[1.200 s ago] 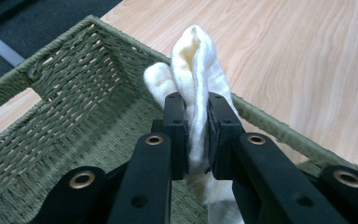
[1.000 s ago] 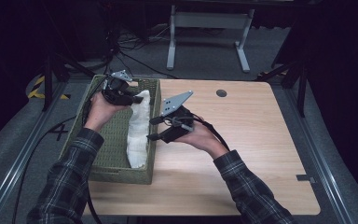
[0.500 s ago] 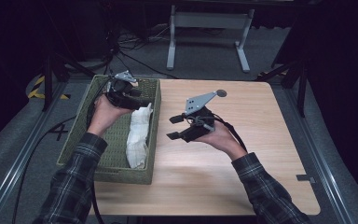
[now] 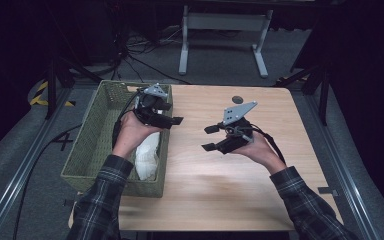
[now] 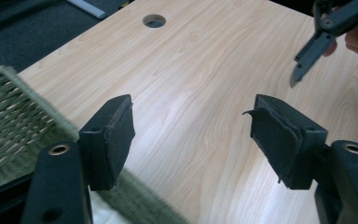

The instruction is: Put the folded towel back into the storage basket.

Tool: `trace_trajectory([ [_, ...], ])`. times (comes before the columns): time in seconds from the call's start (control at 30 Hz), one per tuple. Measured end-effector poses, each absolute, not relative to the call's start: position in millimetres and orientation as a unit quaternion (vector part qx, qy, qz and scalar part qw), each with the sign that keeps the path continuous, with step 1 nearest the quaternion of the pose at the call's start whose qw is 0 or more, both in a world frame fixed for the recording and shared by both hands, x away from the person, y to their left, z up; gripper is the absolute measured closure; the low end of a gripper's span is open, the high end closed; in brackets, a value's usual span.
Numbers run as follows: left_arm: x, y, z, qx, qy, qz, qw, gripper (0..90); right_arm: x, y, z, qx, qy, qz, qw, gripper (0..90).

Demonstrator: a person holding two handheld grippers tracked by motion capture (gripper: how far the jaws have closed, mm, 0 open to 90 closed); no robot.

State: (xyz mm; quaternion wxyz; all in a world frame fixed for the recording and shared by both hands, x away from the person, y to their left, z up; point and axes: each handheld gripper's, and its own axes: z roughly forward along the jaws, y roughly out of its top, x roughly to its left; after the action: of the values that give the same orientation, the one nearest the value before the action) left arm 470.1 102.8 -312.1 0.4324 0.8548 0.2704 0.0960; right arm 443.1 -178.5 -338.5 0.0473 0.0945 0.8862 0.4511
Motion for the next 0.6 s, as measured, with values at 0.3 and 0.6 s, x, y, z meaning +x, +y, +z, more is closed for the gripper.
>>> trace_trajectory([
  [0.3,456,75,-317,0.859,0.273,0.098,0.422,25.1,444,-214,-339,0.102,0.883,0.455,0.054,34.5],
  [0.6,442,48,-323,0.86,0.275,0.088,0.422,22.9,442,-244,-345,0.123,0.881,0.453,0.064,32.7],
])
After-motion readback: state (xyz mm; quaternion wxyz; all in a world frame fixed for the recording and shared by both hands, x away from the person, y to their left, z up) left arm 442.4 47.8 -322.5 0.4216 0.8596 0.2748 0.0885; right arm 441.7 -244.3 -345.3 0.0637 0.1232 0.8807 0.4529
